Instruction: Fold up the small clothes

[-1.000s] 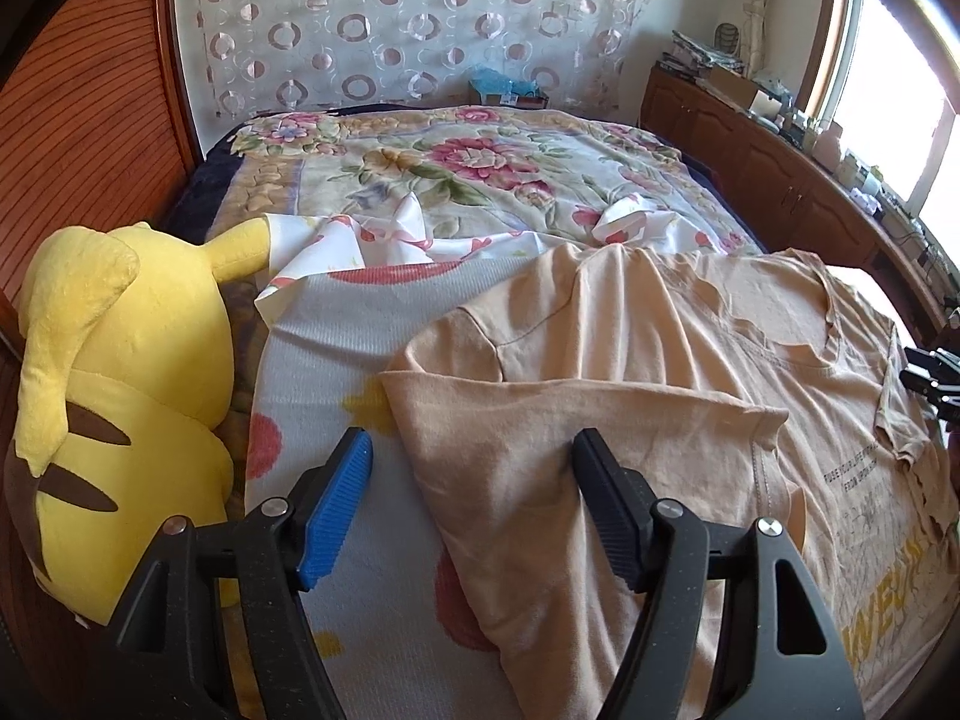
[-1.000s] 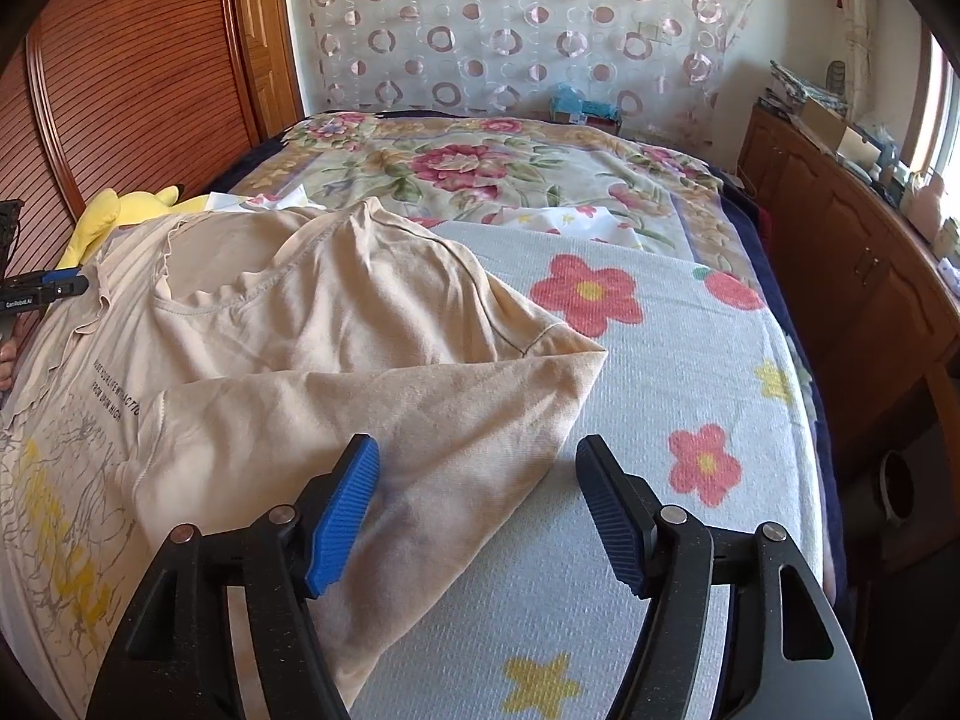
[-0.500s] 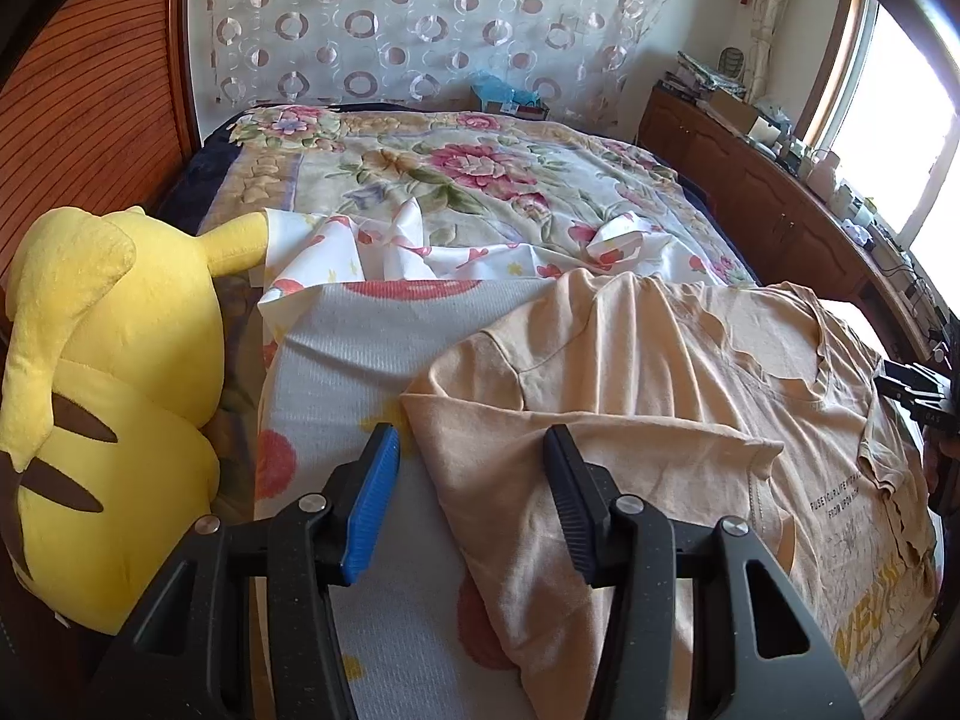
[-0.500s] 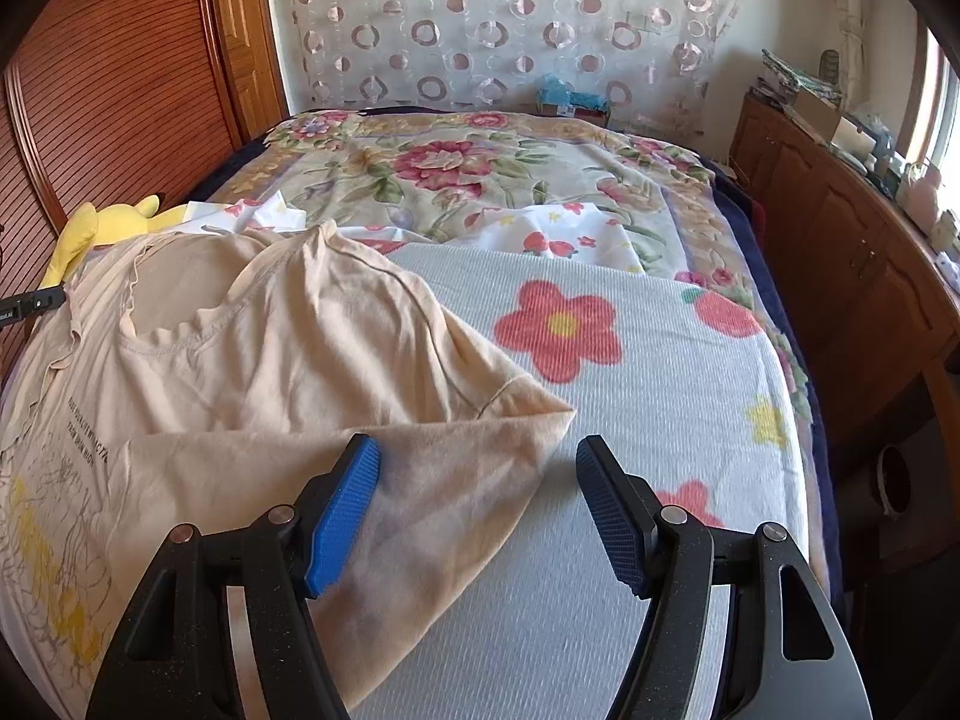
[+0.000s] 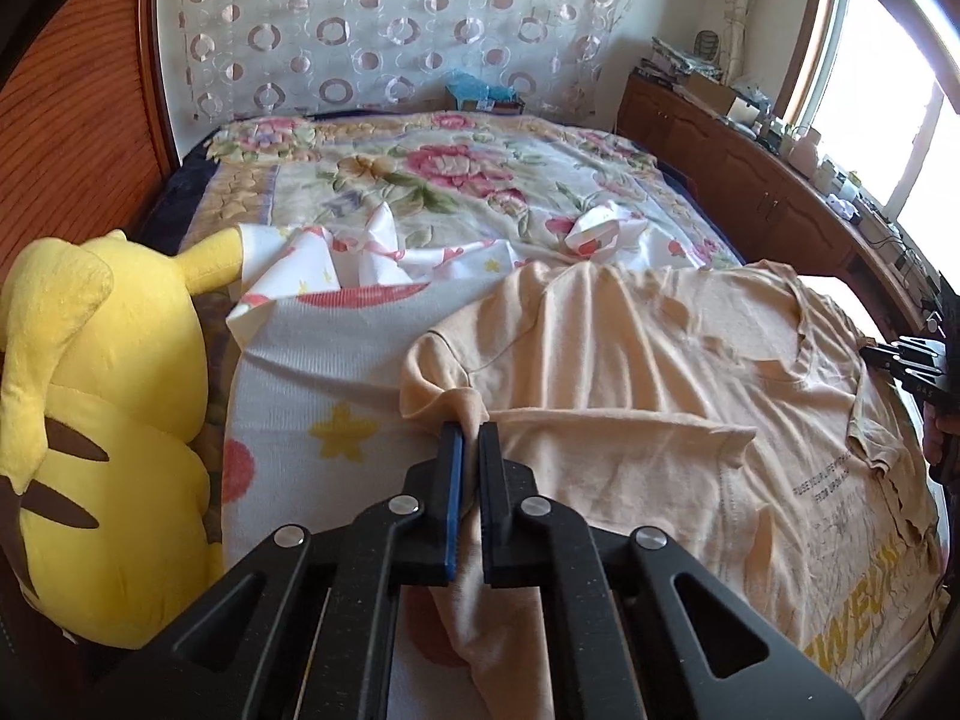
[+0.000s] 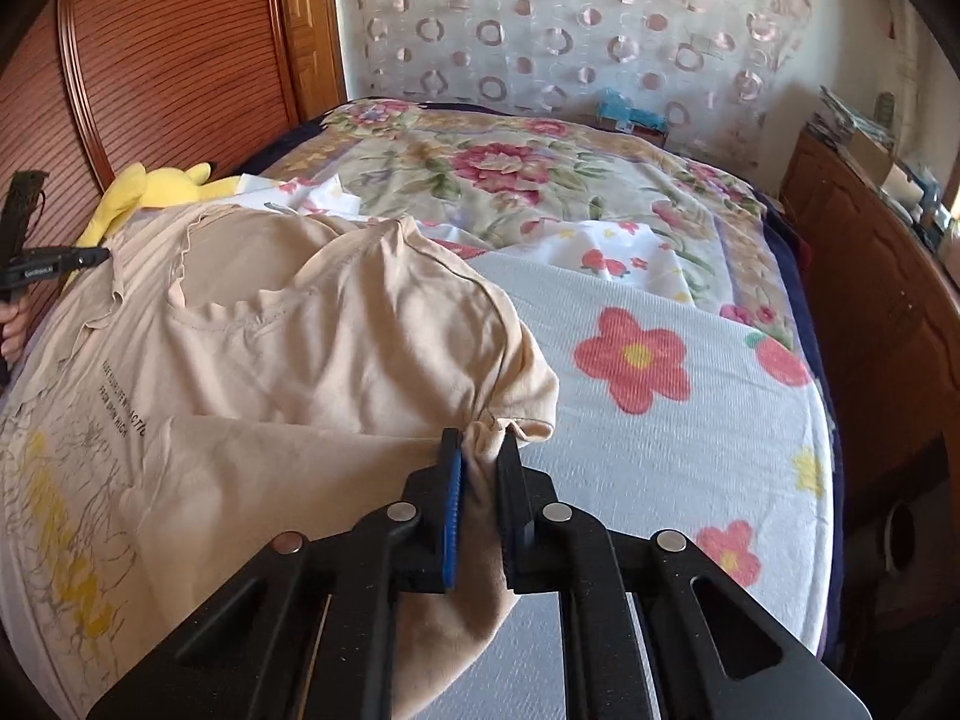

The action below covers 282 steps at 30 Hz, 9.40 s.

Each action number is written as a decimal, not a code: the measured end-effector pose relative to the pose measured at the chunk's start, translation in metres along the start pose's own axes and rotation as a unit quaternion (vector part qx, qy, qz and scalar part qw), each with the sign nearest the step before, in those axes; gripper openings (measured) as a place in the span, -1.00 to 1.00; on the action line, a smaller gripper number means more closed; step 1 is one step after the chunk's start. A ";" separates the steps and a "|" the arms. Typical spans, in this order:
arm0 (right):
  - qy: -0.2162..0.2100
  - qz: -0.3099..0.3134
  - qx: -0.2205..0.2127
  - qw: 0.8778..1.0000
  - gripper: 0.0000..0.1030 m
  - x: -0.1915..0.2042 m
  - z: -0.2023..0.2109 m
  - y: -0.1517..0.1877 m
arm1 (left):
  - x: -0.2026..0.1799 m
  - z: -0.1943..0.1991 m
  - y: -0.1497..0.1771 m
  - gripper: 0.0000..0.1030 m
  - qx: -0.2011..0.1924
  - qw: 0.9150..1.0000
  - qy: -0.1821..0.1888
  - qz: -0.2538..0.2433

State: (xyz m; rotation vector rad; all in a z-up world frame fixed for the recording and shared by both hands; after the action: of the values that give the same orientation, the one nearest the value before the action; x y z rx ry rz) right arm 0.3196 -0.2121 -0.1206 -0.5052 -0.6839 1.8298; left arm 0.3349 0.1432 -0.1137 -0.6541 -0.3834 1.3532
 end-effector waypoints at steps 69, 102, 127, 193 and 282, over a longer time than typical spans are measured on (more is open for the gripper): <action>0.000 -0.007 -0.093 0.996 -0.28 0.058 0.254 0.208 | -0.065 0.189 0.161 0.38 -0.093 0.995 -0.025 -0.021; -0.057 0.020 -0.042 0.997 -0.81 0.070 0.177 0.197 | -0.048 0.110 0.165 0.38 0.002 1.000 -0.027 -0.008; -0.109 -0.006 0.022 0.994 -0.79 0.062 0.150 0.186 | -0.076 0.133 0.169 -0.77 -0.015 0.998 0.043 -0.037; 0.042 -0.014 -0.109 0.993 -0.86 0.002 0.151 -0.095 | -0.052 0.043 -0.129 -0.80 -0.162 0.983 -0.047 -0.073; 0.041 -0.080 -0.022 0.996 -0.22 -0.016 0.132 0.018 | -0.060 0.001 -0.003 0.05 -0.001 0.999 0.029 -0.024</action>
State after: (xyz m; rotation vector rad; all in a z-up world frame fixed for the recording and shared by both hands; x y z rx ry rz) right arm 0.2288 -0.2601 -0.0337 -0.5368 -0.6894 1.6386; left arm 0.3250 0.0843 -0.1048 -0.6797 -0.3511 1.2849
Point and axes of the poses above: each gripper's, at about its wrist camera, not at the fingertips, and z roughly against the way its jaws point, x to its left, y to its underside, the point moved 5 cm from there along -z, roughly the way its jaws point, and after that the axes turned 3 degrees about -z, right-handed, at the moved point
